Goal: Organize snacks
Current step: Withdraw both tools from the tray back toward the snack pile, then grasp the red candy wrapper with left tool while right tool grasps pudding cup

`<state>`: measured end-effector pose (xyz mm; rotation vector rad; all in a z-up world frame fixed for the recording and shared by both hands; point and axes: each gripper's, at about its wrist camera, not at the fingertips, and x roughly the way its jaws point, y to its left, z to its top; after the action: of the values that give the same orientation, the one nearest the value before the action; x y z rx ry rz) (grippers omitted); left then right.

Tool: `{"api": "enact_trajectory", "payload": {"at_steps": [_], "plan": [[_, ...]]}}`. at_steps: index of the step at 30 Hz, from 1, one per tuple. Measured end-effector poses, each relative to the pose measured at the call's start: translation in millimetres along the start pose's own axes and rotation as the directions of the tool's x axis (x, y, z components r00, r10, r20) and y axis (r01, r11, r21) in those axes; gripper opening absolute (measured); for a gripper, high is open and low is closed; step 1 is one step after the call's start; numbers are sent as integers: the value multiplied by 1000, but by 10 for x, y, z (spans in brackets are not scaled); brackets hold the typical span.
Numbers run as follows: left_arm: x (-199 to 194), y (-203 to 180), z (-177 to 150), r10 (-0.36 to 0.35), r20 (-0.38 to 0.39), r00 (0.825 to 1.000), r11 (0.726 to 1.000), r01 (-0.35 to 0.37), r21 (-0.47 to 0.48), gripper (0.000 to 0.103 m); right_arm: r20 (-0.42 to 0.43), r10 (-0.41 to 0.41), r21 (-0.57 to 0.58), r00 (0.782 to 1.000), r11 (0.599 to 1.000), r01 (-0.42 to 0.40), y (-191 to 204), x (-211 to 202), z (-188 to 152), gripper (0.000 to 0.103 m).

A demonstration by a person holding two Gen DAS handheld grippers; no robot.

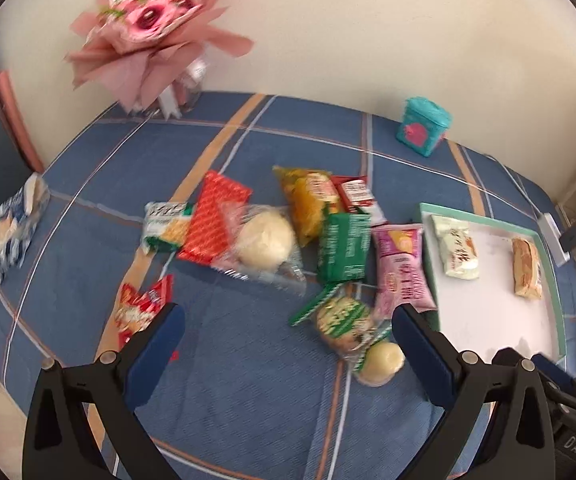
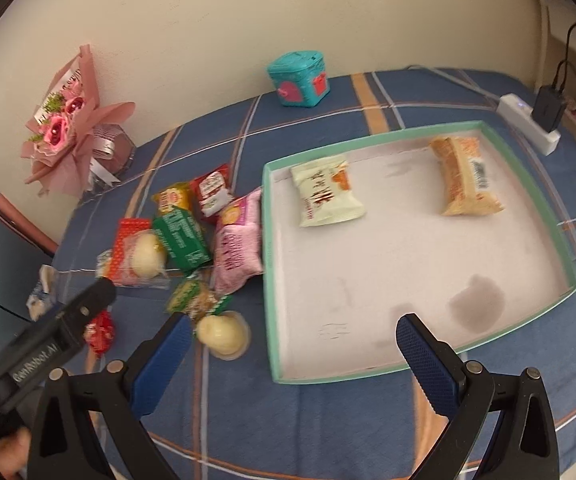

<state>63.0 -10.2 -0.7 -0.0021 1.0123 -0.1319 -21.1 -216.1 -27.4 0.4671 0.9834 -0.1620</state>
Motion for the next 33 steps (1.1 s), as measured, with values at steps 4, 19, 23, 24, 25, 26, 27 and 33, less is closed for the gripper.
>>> {"api": "enact_trajectory", "payload": {"at_steps": [4,19,23,24,25,26,27,33], "plan": [[20,159,-11,27,-18,999,999,-27,-40,103,-26,55,-24,998,998,-56,151,73,-25,103],[353,998,-17,13,-105,994,984,-31,-174,95,-142,70,-182,987,979,-96,703,475,-100,54],[506,1235,-54,7,-140,990,976,-38,-215,92,-182,37,-216,983,973,-77,807,615,-122,48],[544,1286,-63,4,-147,989,973,-38,-226,92,-192,27,-223,981,972,-70,825,655,-135,47],[588,1335,-72,3,-157,988,971,-40,-234,92,-204,17,-229,979,971,-64,841,700,-145,45],[614,1359,-76,3,-161,987,971,-41,-236,92,-215,5,-235,977,970,-57,852,742,-156,44],[640,1380,-78,2,-166,986,970,-42,-238,92,-223,-5,-239,975,970,-49,859,772,-163,44],[842,1419,-120,-24,-204,979,968,-28,-248,81,-257,-53,-258,965,966,-15,847,916,-211,44]]}}
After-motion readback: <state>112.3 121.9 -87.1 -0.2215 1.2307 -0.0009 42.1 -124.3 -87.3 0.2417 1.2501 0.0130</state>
